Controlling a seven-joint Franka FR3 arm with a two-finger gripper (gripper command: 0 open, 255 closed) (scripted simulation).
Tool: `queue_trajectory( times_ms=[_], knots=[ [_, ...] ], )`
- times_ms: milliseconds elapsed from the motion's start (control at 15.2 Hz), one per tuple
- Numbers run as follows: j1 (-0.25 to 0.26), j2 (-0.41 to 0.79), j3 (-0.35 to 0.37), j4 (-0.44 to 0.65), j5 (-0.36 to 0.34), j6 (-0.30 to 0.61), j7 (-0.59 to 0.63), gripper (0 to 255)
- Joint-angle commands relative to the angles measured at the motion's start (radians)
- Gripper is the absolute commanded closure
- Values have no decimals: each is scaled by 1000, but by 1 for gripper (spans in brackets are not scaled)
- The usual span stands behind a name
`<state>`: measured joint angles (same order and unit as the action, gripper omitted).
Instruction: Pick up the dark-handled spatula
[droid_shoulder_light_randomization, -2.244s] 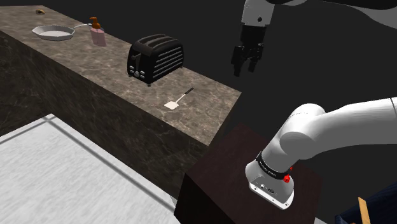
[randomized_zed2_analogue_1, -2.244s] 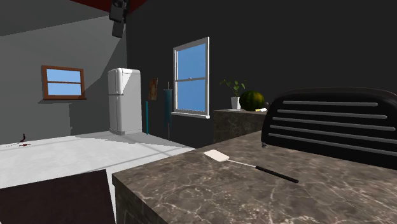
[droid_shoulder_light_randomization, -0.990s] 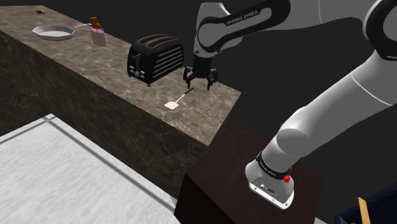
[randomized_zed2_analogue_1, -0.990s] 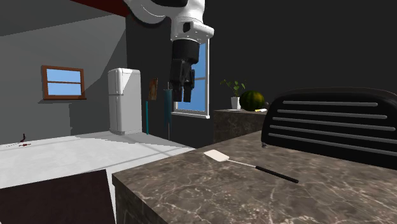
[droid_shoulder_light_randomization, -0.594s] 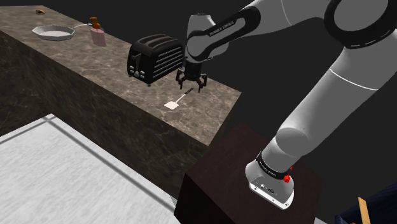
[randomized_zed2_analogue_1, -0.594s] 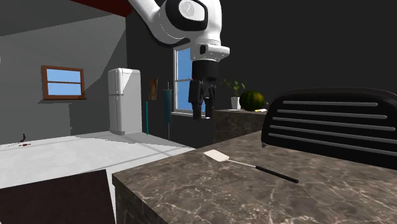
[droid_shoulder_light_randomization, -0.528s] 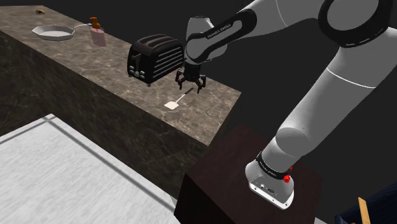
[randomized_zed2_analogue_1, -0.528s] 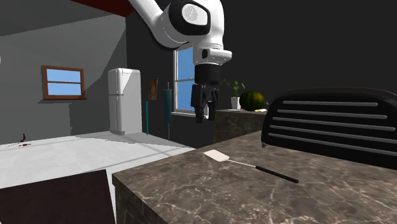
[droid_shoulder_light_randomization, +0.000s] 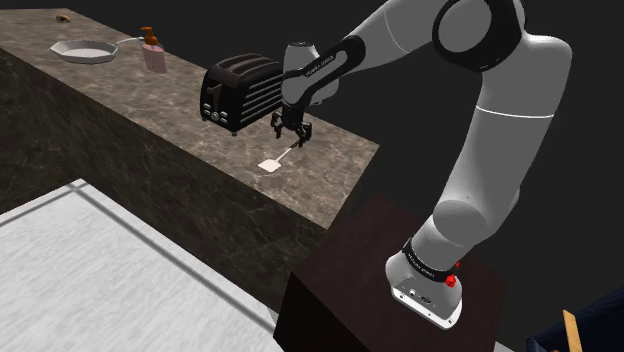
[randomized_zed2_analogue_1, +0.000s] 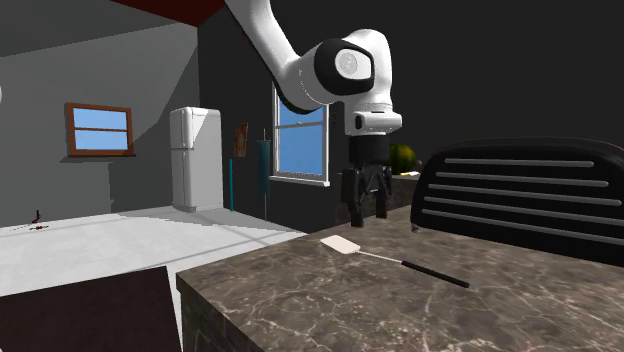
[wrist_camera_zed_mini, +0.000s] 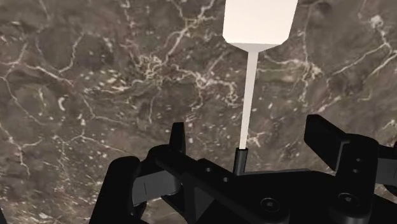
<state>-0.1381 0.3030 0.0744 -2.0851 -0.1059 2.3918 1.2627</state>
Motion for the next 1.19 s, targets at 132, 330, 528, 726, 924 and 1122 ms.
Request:
queue_trajectory(
  times_ms=[132,330,528,726,924,1122],
  knots=[
    [6,99,-31,76,-16,36,81,0],
    [7,128,-33,74,-21,68,86,0],
    [9,158,-36,74,-26,98,91,0],
    [10,164,-37,73,-27,104,92,255],
    [10,163,-37,71,-27,105,92,255],
    [10,163,-37,71,-27,105,93,255]
  ],
)
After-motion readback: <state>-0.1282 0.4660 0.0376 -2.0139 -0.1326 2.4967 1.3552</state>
